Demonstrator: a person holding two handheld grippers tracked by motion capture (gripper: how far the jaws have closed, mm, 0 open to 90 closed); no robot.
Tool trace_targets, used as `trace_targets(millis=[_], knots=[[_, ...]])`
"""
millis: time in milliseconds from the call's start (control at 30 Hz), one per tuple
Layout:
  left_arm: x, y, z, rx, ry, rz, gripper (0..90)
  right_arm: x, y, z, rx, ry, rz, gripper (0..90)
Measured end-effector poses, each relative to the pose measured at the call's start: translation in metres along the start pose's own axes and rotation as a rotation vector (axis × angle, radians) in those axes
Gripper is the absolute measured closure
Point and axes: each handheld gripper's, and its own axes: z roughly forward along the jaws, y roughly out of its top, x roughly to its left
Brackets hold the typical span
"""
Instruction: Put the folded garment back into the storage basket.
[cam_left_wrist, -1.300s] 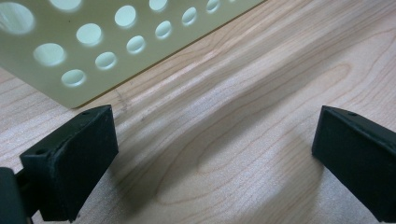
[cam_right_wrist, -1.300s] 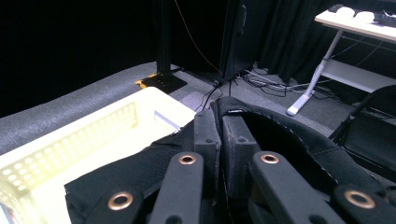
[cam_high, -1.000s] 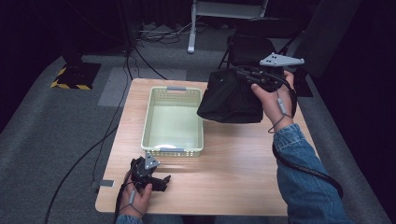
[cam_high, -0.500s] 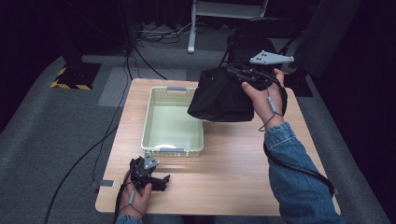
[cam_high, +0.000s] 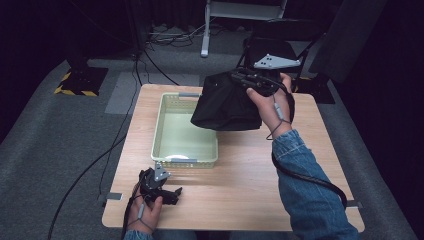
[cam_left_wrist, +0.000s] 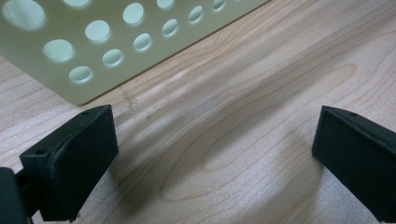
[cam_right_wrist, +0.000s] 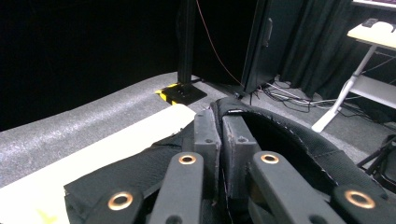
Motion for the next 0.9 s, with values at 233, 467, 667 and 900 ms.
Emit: trace_targets(millis=[233, 467, 667, 900], knots=[[0.0, 0.0, 0.0, -0.001, 0.0, 0.0, 0.2, 0.011, 0.002, 0.011, 0.0, 0.02, -0.004, 85.8], [0.0, 0.0, 0.0, -0.001, 0.0, -0.001, 0.2, 0.023, 0.002, 0.022, -0.007, 0.043, -0.011, 85.7], [0.0, 0.0, 0.0, -0.001, 0.0, -0.001, 0.2, 0.032, 0.001, 0.033, -0.007, 0.069, -0.017, 85.8], [0.0, 0.0, 0.0, -0.001, 0.0, -0.001, 0.2, 0.041, 0.0, 0.044, -0.002, 0.093, -0.025, 85.8]])
